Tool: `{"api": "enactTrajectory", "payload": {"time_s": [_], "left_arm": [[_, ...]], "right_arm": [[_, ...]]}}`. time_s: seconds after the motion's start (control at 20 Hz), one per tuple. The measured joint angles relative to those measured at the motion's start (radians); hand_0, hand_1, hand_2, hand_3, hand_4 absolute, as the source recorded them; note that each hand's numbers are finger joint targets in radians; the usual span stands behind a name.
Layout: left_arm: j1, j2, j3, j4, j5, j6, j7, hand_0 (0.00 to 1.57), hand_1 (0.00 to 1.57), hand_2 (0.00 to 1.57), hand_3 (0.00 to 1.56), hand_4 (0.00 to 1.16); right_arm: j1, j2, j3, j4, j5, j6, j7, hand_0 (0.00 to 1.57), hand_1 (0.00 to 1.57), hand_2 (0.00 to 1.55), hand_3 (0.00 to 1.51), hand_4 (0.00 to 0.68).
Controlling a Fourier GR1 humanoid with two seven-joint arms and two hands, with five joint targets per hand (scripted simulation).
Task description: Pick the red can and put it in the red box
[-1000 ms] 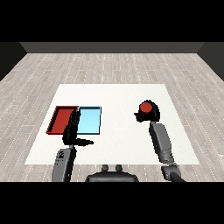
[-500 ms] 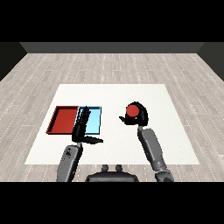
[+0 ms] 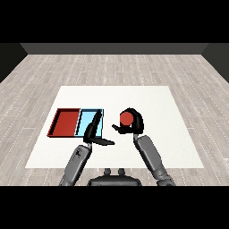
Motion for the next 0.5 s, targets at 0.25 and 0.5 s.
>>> {"api": "enactTrajectory", "payload": {"time_s": [0.25,0.5], "left_arm": [[-0.035,-0.001,-0.056,0.094,0.028,0.059,-0.027,0.0,0.0,0.0,0.0,0.0],[-0.037,-0.001,-0.105,0.175,0.065,0.091,-0.087,0.0,0.0,0.0,0.0,0.0]], "right_arm": [[0.005,0.001,0.031,-0.022,0.005,-0.019,-0.007,1.45,1.45,1.44,1.39,0.651],[-0.004,0.003,0.07,-0.003,-0.008,-0.046,-0.036,1.47,1.47,1.44,1.39,0.654]]}}
